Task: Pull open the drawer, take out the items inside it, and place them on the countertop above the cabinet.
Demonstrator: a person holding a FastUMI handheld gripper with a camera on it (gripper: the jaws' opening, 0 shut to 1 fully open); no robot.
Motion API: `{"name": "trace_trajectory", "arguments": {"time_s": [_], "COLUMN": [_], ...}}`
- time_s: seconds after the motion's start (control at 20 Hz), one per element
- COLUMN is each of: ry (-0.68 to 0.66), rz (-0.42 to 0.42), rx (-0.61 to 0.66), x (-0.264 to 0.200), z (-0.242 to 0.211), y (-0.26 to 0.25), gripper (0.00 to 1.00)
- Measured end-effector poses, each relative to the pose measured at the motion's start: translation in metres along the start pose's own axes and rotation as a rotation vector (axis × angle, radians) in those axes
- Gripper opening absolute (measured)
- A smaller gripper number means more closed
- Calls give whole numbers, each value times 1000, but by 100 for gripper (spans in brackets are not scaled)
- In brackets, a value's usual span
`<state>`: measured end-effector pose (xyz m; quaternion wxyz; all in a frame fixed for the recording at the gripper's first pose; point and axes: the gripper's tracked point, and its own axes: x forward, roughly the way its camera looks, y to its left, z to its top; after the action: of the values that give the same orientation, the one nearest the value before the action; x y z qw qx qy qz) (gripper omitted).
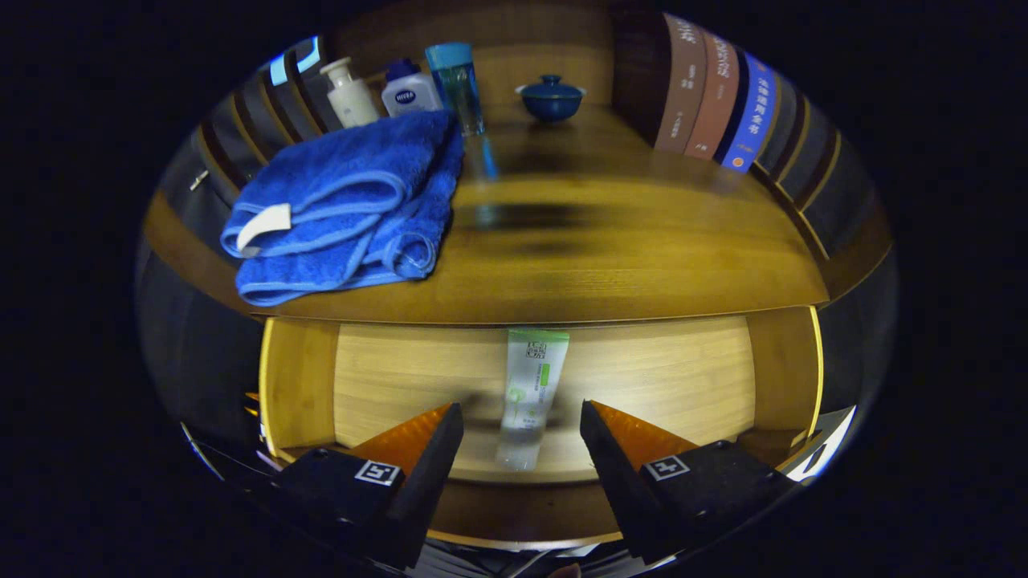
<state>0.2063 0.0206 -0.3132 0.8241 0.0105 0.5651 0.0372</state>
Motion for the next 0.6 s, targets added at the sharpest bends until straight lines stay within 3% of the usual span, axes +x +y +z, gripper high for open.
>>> {"name": "trace_trajectory", "arguments": {"time_s": [0.5, 0.6], "ry": [145, 186], "rz": [-86, -80], "rx": [32, 57], "x": [60, 67], "z": [-28, -37], "y": [-8, -9], "gripper": [92, 75]}}
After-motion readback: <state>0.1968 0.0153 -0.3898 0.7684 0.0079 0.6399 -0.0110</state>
